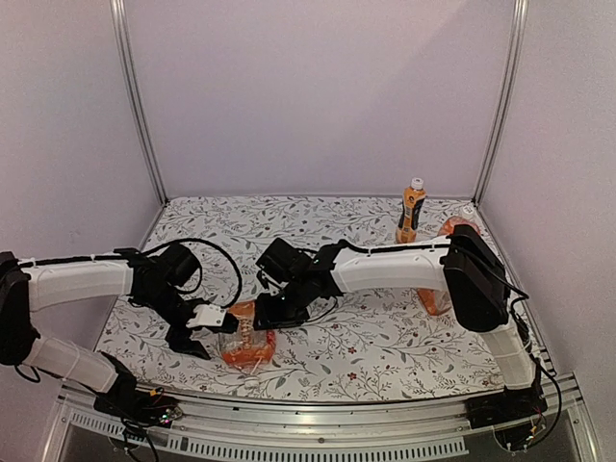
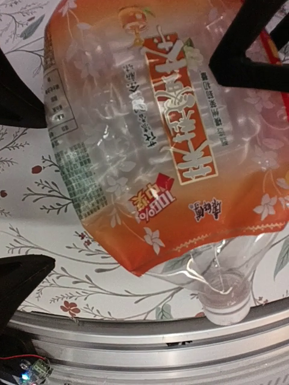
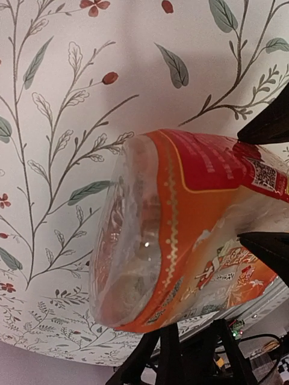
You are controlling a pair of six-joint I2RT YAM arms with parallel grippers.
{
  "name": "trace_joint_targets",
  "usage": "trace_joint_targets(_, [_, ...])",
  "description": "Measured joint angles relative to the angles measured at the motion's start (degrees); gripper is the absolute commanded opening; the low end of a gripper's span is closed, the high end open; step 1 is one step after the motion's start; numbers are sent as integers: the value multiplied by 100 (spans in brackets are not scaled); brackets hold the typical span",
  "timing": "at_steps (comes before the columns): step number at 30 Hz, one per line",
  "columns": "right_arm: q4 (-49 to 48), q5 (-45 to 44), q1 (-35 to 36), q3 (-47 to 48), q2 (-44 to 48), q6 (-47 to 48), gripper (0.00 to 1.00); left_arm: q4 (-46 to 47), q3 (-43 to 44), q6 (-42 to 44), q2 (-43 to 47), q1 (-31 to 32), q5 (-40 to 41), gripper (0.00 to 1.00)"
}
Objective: Unscrew the bottle caps
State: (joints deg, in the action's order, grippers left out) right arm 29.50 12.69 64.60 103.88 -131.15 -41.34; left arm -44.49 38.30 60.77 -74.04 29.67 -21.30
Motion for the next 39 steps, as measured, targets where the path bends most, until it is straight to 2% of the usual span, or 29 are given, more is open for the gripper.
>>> trace_joint_targets(3, [136,24,-15,2,-17,-26,19,11,46,-291,-105,326,57,73])
trace_joint_targets(9, [103,101,-57,-63,109,-7,0,-33,103,-704,-175,557,236,76])
trace_joint_targets(14, [17,317,-208,-302,254,131,0,-487,638,-793,-144,636,463,79])
trace_joint_targets(18, [50,647,-398,-404,350,267,0,-1270,1401,-726,111,645,789,83])
trace_joint_targets(22, [133,1095,-603,-479,592,378,0,-2166,2142,-225,833,647,1043,99])
trace_joint_targets(24, [160,1285,-664,-483,778,411,0,-2275,2299,251,1558,660,1091,100])
trace_joint_targets(26, [160,1456,-704,-483,994,417,0,-2083,2249,763,2310,739,1134,100])
trace_joint_targets(28, [133,1650,-699,-479,1215,404,0,-1416,1888,1322,3071,933,1246,100])
trace_joint_targets(30, [76,1797,-686,-472,1366,358,0,-863,1416,1801,3434,1097,1300,99])
trace_joint_targets(33, [-79,1974,-664,-472,1537,229,0,-190,752,2422,3475,1257,1333,99])
trace_joint_targets(39, [-262,2083,-586,-472,1698,9,0,1058,26,3047,3460,1425,1342,100])
